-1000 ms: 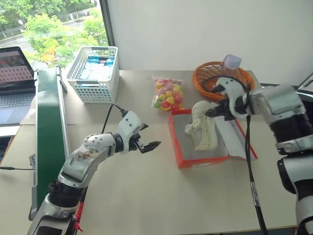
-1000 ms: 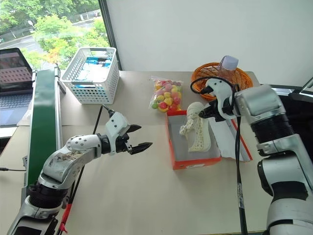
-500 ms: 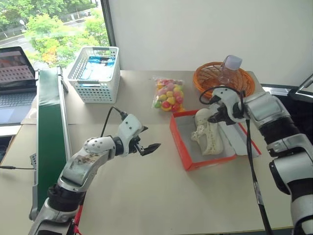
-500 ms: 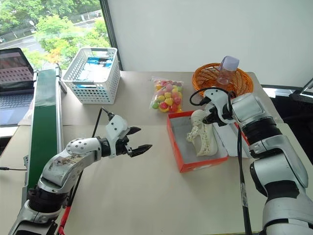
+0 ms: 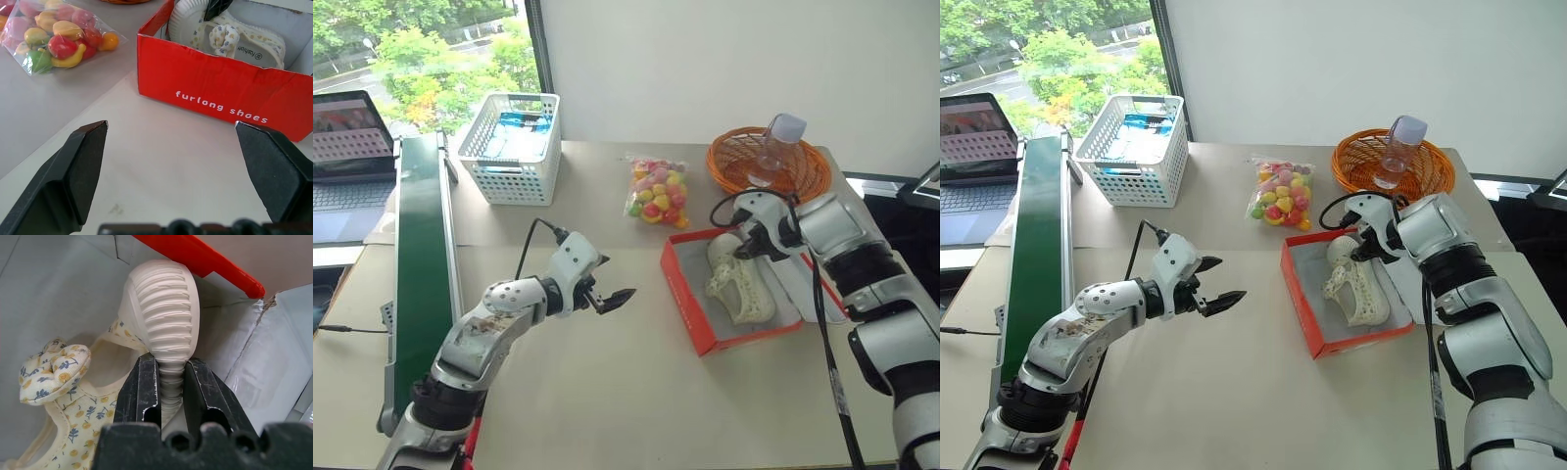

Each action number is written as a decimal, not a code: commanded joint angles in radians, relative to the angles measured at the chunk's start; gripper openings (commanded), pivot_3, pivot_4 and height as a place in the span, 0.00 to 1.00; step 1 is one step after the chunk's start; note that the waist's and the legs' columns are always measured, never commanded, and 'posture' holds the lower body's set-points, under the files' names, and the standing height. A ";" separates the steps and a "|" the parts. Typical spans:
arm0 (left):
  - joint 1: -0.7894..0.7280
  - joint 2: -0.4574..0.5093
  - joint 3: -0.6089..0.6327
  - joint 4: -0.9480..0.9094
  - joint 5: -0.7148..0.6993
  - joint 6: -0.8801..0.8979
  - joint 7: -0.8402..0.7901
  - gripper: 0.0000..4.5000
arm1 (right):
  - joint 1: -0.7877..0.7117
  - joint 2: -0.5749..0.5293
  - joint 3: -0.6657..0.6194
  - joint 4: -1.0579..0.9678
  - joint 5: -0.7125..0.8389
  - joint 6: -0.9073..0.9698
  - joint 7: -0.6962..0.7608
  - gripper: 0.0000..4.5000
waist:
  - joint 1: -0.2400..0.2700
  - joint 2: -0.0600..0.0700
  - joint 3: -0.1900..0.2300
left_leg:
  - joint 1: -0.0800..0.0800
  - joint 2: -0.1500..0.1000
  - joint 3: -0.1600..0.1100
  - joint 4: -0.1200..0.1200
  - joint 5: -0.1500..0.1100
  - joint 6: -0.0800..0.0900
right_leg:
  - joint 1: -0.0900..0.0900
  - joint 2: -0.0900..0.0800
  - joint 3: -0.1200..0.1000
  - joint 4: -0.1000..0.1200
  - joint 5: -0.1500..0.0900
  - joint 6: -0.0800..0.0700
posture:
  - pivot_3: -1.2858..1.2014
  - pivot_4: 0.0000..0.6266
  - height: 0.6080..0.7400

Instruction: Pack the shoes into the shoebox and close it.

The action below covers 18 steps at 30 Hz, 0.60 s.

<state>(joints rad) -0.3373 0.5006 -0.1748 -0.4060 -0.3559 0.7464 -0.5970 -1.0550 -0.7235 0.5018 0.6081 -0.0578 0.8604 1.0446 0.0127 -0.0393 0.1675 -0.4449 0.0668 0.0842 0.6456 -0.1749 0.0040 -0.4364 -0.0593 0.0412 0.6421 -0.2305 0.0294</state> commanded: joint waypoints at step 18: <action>0.050 -0.007 0.050 -0.078 -0.018 0.030 0.042 1.00 | -0.021 -0.048 -0.064 -0.155 -0.038 0.134 0.086 0.99 | -0.006 0.001 0.000 | 0.004 0.000 0.000 0.005 0.000 0.000 | 0.003 0.000 0.000 0.004 0.000 0.000 | 0.52 0.24 1.00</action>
<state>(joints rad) -0.2904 0.4845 -0.1618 -0.4408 -0.3567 0.7649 -0.5587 -1.0270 -0.7272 0.4904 0.5426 -0.1101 0.9287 1.1011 0.0068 -0.0388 0.1673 -0.4413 0.0668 0.0843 0.6506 -0.1749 0.0039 -0.4338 -0.0595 0.0421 0.6466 -0.2303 0.0296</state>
